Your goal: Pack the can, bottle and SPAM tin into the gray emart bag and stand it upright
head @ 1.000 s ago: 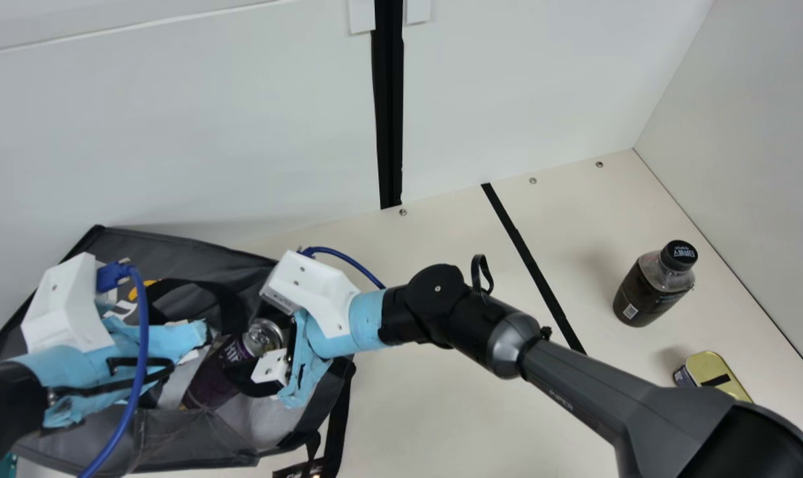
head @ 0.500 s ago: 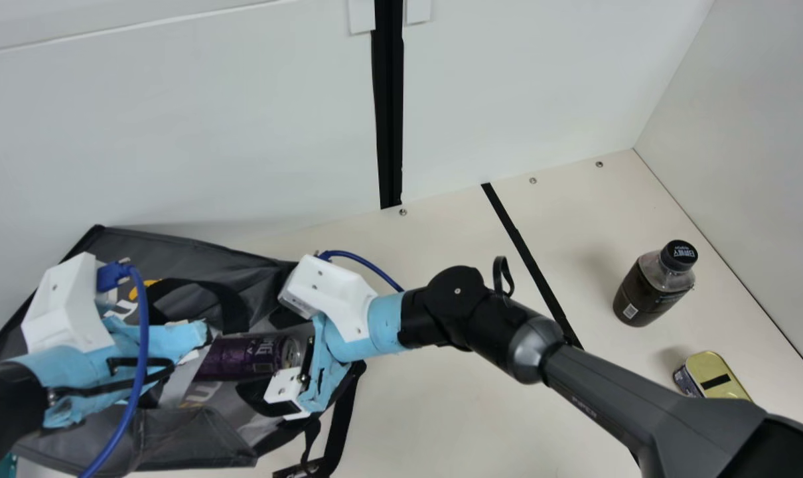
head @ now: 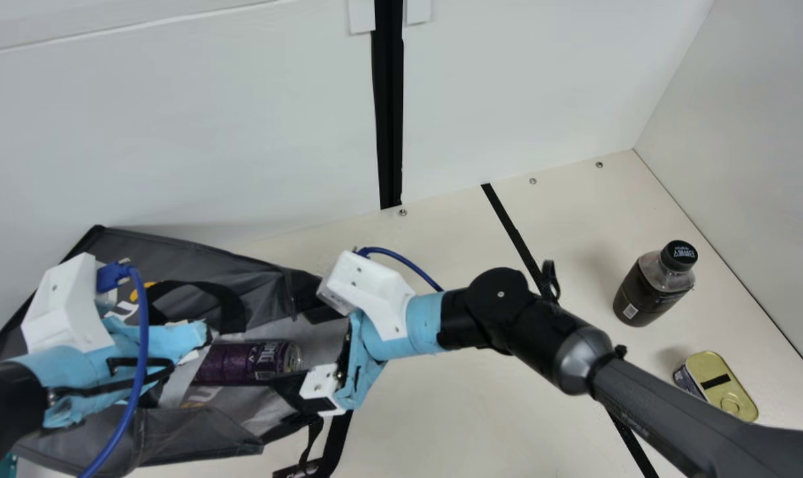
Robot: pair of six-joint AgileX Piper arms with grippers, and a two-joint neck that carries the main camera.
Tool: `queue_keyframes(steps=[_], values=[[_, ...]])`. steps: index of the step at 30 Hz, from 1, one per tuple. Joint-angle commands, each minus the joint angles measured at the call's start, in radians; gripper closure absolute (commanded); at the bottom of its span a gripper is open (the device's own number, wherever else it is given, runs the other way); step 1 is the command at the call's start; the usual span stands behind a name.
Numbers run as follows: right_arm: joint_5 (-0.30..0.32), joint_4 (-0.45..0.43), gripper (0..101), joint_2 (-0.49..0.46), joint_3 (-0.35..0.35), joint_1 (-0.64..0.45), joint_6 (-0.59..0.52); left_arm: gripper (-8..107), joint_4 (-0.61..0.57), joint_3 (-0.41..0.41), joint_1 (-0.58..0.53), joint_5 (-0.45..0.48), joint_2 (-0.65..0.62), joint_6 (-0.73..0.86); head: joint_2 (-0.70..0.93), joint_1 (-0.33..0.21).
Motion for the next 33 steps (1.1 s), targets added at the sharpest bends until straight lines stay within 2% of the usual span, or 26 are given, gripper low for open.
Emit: queue_keyframes(steps=[1,16,33], values=[[0.009,-0.007,6,-0.016,0.01,-0.019,0.003,107,0.0,0.0,0.0,0.0,0.0,0.0,-0.001,-0.023],[0.108,-0.063,6,-0.16,0.068,-0.166,0.038,107,0.0,0.0,0.0,0.0,0.0,0.0,-0.001,-0.023],[0.244,-0.126,6,-0.229,0.007,-0.331,0.06,107,0.0,0.0,0.0,0.0,0.0,0.0,-0.001,-0.023]])
